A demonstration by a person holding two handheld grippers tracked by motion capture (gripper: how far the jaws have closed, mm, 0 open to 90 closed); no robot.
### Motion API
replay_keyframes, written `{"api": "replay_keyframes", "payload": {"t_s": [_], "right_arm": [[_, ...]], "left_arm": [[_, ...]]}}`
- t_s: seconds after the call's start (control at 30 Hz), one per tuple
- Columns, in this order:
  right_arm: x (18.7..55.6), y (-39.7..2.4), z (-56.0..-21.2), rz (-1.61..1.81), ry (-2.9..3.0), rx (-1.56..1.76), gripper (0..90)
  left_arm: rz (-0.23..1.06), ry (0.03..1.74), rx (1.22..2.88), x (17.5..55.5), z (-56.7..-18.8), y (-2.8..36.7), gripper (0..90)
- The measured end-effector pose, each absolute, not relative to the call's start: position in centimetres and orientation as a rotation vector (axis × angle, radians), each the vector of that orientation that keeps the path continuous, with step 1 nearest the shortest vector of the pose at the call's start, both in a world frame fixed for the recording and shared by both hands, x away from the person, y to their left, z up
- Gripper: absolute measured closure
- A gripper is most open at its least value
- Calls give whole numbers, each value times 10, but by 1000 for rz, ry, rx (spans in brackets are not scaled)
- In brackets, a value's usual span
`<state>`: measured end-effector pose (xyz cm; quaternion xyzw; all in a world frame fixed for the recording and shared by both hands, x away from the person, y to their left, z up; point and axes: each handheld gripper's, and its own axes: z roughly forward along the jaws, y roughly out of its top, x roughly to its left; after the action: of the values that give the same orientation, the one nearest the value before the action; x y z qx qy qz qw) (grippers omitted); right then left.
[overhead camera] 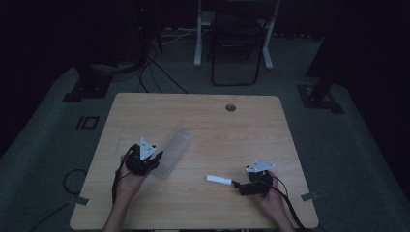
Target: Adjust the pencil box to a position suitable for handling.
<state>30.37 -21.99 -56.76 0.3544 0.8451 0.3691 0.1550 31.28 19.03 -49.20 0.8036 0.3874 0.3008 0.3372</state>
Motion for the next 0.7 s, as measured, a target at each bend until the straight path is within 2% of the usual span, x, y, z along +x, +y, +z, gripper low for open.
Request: {"api": "replay_keyframes", "payload": {"t_s": [0.13,0.7], "right_arm": [[304,-220,-568,1057,2421,1015,123],[304,-220,-568,1057,2420,1020,123]], "left_arm": [[792,1020,2106,316,-493,192,663],[805,1057,2100,320,-494,196,663]]}}
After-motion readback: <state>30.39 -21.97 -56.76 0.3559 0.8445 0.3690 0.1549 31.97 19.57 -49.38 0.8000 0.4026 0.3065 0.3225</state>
